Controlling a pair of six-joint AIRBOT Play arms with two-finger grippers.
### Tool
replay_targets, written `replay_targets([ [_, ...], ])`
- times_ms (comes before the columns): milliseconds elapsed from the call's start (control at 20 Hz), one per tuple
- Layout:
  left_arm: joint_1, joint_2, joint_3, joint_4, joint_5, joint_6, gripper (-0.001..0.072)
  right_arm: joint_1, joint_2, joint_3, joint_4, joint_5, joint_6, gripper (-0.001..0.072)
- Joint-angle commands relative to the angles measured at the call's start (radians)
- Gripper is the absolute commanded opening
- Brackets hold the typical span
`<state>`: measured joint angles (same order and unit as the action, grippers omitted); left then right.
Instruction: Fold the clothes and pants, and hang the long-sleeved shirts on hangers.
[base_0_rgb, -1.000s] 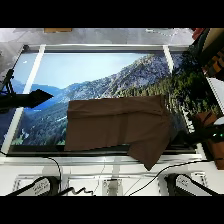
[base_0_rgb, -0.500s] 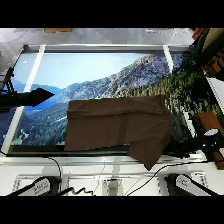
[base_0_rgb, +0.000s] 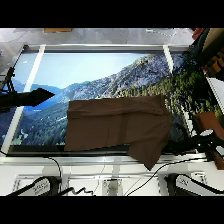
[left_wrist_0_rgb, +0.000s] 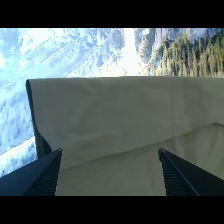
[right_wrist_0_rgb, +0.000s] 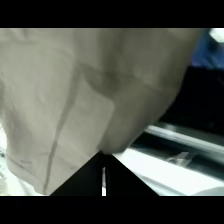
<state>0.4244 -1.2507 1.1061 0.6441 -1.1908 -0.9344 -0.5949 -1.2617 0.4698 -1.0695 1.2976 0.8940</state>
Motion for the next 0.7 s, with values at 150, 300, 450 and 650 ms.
replay_targets([
  [150, 0.021, -0.001, 0.0, 0.021, 0.002, -0.001, 0.0346, 0.005, 0.174, 0.125, 0.073, 0.048, 0.019, 0.0009],
  [300, 0.038, -0.001, 0.0, 0.037, -0.051, -0.039, 0.0053, 0.005, 0.346, 0.132, 0.115, 0.077, 0.037, 0.0009],
  [450, 0.038, 0.001, -0.038, 0.175, -0.125, -0.089, 0.0011, 0.005, 0.489, 0.132, 0.177, 0.075, 0.037, 0.0009],
  [650, 0.051, 0.086, -0.267, 0.246, -0.142, -0.106, 0.0011, 0.005, 0.557, 0.132, 0.175, 0.037, 0.036, 0.001],
])
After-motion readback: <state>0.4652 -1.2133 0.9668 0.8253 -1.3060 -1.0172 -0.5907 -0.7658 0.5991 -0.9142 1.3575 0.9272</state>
